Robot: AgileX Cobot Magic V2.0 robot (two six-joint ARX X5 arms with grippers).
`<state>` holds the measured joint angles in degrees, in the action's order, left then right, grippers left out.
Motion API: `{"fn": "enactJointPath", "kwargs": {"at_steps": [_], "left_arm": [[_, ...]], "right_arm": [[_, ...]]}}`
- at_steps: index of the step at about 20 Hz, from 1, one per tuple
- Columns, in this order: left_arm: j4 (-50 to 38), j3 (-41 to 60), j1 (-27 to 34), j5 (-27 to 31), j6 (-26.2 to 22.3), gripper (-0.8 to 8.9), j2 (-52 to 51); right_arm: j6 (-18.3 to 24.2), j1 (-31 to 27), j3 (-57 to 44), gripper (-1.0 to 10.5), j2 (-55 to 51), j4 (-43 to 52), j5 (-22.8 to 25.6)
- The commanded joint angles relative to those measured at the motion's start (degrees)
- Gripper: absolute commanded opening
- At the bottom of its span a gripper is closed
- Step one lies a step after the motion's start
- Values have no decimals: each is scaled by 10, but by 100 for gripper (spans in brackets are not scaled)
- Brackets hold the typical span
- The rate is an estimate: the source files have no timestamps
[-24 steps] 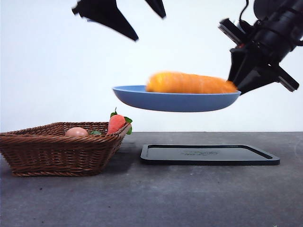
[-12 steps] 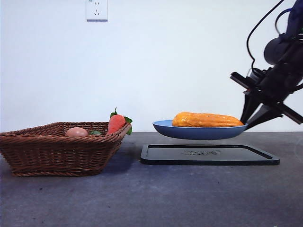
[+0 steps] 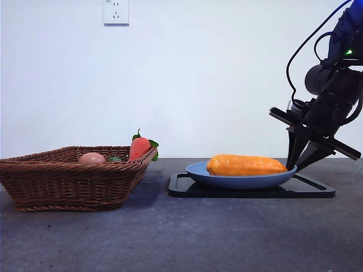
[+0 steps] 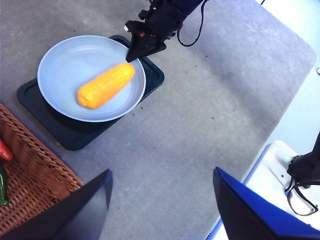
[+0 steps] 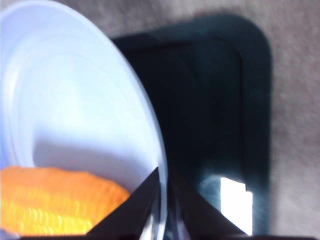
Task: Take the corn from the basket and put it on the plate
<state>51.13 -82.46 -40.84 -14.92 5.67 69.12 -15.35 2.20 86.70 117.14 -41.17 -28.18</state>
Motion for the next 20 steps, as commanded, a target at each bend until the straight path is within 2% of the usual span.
{"fn": "enactJointPath", "kwargs": {"at_steps": [1, 4, 8, 14, 18, 20], "left_arm": [[-3, -13, -3, 2, -3, 326, 4], [2, -13, -3, 2, -3, 326, 4], [4, -13, -3, 2, -3, 326, 4], [3, -13, -3, 2, -5, 325, 4], [3, -13, -2, 9, -19, 325, 4], [3, -13, -2, 21, -24, 325, 4]], "right_arm": [[30, 4, 7, 1, 14, 0, 25], [30, 8, 7, 12, 14, 0, 28], [33, 8, 8, 222, 11, 9, 37], [58, -11, 12, 231, -66, -26, 29], [107, -8, 12, 230, -152, -106, 23], [142, 12, 12, 230, -195, -177, 17]]}}
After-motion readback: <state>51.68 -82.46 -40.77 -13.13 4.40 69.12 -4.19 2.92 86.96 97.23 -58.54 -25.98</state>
